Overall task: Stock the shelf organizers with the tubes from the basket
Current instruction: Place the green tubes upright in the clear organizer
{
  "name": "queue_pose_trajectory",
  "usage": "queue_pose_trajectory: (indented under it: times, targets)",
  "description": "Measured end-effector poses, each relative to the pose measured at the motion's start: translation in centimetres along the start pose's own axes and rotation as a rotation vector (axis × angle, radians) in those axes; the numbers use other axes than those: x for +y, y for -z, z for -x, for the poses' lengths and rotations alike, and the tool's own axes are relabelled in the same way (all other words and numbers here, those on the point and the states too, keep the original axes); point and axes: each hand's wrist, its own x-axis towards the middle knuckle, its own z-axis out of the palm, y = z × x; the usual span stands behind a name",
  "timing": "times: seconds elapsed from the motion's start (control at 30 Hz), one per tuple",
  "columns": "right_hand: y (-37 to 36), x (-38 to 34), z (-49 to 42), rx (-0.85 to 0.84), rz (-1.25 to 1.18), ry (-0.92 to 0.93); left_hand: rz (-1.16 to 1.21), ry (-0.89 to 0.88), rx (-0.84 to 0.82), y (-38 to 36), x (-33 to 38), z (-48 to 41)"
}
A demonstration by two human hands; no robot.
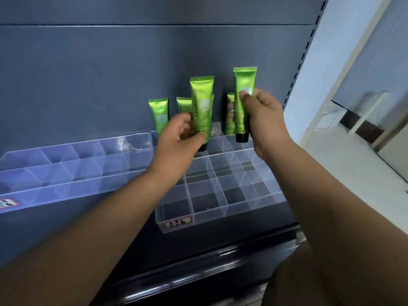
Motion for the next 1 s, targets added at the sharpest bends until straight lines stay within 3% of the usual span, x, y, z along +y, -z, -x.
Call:
queue_pose_trajectory:
  times: [0.57, 1.0]
  targets:
    - [1.1, -0.6, -3.8, -0.067, 0.362, 0.363, -0.07, -0.021, 0.006, 0.5, -1.7, -0.4]
    - [3.8, 0.2, -4.4, -0.018, 0.505, 0.327, -0.082, 0.018, 0.029, 0.3, -1.6, -0.1]
